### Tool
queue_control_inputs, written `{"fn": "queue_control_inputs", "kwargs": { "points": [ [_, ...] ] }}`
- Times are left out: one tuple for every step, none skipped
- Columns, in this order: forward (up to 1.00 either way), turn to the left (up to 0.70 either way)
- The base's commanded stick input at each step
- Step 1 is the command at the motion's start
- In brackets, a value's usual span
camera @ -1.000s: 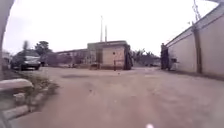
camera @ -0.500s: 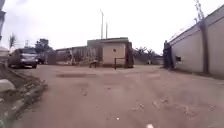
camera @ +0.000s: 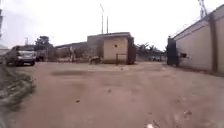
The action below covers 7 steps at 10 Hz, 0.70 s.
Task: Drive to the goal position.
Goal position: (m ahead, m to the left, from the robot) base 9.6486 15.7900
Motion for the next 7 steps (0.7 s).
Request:
{"fn": "queue_control_inputs", "kwargs": {
  "points": [
    [1.0,0.0],
    [1.0,0.0],
    [1.0,0.0],
    [1.0,0.0],
    [1.0,0.0],
    [1.0,0.05],
    [1.0,0.16]
  ]
}}
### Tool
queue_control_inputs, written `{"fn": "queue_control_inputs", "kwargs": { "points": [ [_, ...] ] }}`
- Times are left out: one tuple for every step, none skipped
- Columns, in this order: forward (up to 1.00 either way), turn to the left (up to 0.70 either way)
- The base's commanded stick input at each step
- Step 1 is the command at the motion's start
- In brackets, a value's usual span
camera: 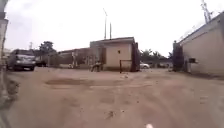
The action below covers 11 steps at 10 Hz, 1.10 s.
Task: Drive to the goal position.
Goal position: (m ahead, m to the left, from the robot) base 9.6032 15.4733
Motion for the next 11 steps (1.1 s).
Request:
{"fn": "queue_control_inputs", "kwargs": {
  "points": [
    [1.0,0.4],
    [1.0,0.4],
    [1.0,0.27],
    [1.0,0.14],
    [1.0,0.19],
    [1.0,0.4],
    [1.0,0.4],
    [1.0,0.4],
    [1.0,0.4],
    [1.0,0.4],
    [1.0,0.4]
  ]
}}
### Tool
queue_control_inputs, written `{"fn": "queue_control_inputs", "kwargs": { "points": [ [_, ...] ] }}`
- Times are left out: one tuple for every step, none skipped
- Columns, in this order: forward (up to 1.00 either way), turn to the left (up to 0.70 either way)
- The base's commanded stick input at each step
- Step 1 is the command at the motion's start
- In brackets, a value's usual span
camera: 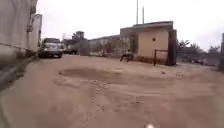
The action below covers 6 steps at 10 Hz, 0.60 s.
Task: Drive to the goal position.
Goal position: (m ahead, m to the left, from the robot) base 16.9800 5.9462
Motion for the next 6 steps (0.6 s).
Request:
{"fn": "queue_control_inputs", "kwargs": {
  "points": [
    [1.0,0.4],
    [1.0,0.4],
    [1.0,0.17],
    [1.0,0.0],
    [1.0,0.0],
    [1.0,0.0]
  ]
}}
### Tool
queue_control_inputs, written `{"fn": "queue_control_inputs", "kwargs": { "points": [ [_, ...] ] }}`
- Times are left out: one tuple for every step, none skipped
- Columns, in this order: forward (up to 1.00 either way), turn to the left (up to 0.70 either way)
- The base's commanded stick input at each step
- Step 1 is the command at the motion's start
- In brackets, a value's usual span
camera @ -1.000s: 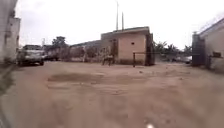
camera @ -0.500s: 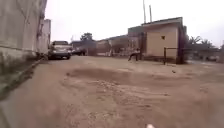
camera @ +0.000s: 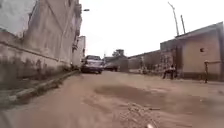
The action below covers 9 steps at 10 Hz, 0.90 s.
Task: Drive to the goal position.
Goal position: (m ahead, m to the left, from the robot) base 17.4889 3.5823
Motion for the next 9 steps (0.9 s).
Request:
{"fn": "queue_control_inputs", "kwargs": {
  "points": [
    [1.0,0.0],
    [1.0,0.0],
    [1.0,0.3],
    [1.0,0.37],
    [1.0,0.3],
    [1.0,0.08],
    [1.0,0.0],
    [1.0,0.0],
    [1.0,0.0]
  ]
}}
